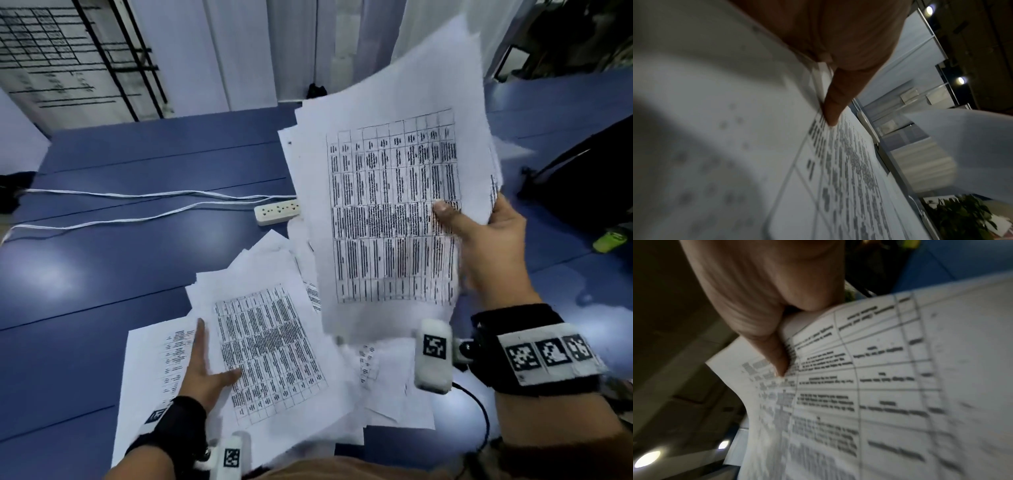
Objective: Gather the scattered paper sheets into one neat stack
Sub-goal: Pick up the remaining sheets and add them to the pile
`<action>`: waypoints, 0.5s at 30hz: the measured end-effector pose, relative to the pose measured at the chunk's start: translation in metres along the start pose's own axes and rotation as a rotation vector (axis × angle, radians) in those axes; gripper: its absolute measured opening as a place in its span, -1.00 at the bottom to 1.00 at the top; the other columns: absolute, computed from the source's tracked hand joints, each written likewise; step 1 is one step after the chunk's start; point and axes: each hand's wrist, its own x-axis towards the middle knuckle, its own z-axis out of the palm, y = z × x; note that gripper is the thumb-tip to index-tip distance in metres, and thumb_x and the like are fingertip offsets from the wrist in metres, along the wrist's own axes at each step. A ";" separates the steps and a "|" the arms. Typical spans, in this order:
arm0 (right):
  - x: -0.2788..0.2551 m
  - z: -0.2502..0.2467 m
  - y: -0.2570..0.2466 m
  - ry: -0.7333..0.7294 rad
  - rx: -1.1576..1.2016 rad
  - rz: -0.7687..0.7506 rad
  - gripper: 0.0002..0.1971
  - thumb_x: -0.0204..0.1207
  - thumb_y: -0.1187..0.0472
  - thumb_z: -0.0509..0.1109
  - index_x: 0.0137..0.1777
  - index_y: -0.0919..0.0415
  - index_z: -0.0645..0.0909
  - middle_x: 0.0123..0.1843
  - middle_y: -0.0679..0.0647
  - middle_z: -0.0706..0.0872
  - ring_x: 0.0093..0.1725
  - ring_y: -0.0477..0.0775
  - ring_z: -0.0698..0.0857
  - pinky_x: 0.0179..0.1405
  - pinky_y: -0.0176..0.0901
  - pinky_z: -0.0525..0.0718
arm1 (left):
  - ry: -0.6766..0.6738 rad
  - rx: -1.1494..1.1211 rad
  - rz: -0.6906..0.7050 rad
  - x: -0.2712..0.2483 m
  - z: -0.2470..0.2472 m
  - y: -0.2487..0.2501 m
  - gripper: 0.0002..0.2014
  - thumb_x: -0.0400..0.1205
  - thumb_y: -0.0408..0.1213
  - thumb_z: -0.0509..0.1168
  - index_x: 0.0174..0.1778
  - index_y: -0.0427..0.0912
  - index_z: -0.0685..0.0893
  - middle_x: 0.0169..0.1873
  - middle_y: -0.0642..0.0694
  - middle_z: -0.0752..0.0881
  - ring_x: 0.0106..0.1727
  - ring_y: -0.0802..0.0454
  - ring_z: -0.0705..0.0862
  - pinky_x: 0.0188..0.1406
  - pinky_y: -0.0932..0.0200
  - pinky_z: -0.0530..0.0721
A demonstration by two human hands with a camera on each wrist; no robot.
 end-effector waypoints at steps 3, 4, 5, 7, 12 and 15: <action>-0.007 0.002 0.036 -0.119 -0.071 0.243 -0.62 0.16 0.28 0.65 0.00 0.15 0.70 -0.15 0.03 0.86 -0.11 0.01 0.81 -0.12 -0.19 0.75 | -0.050 -0.009 -0.074 0.001 -0.005 0.000 -0.37 0.49 -0.60 0.39 0.37 0.11 0.56 0.50 0.07 0.45 0.57 0.03 0.32 0.41 0.11 0.25; -0.012 0.003 0.051 -0.155 -0.119 0.333 -0.52 0.04 0.18 0.67 0.01 0.17 0.69 -0.14 0.05 0.86 -0.09 0.05 0.81 -0.11 -0.16 0.74 | -0.040 -0.052 -0.122 0.000 -0.004 0.003 -0.48 0.53 -0.56 0.36 0.30 0.09 0.64 0.46 0.00 0.52 0.52 -0.01 0.40 0.39 0.11 0.29; -0.017 0.004 0.067 -0.187 -0.153 0.417 -0.47 0.00 0.16 0.68 0.02 0.18 0.67 -0.10 0.08 0.86 -0.07 0.10 0.80 -0.05 -0.11 0.74 | -0.022 -0.104 -0.166 0.000 -0.004 0.005 -0.60 0.57 -0.45 0.36 0.27 0.05 0.68 0.42 -0.04 0.57 0.44 -0.01 0.48 0.38 0.10 0.31; -0.029 0.004 0.100 -0.250 -0.228 0.549 -0.61 0.20 0.32 0.66 -0.01 0.14 0.62 -0.06 0.10 0.83 -0.06 0.09 0.78 0.07 -0.07 0.66 | 0.023 -0.210 -0.251 -0.001 -0.001 0.011 -0.59 0.52 0.00 0.43 0.25 -0.06 0.69 0.31 -0.06 0.65 0.30 0.03 0.57 0.37 0.10 0.36; -0.055 0.003 0.168 -0.484 -0.599 0.688 -0.55 0.38 0.31 0.60 0.27 0.30 0.61 0.05 0.18 0.80 0.07 0.24 0.76 0.15 0.02 0.64 | 0.045 -0.285 -0.441 0.013 -0.006 -0.004 -0.23 0.36 0.50 0.28 0.28 -0.03 0.67 0.23 -0.11 0.72 0.28 -0.08 0.64 0.43 -0.02 0.44; -0.055 0.006 0.177 -0.596 -0.734 0.665 -0.57 0.36 0.28 0.62 0.23 0.28 0.64 0.03 0.19 0.79 0.02 0.23 0.76 0.14 0.09 0.69 | 0.164 -0.261 -0.397 0.012 -0.004 0.000 -0.54 0.52 0.20 0.35 0.10 -0.12 0.69 -0.09 -0.19 0.81 0.00 -0.15 0.75 0.09 0.04 0.62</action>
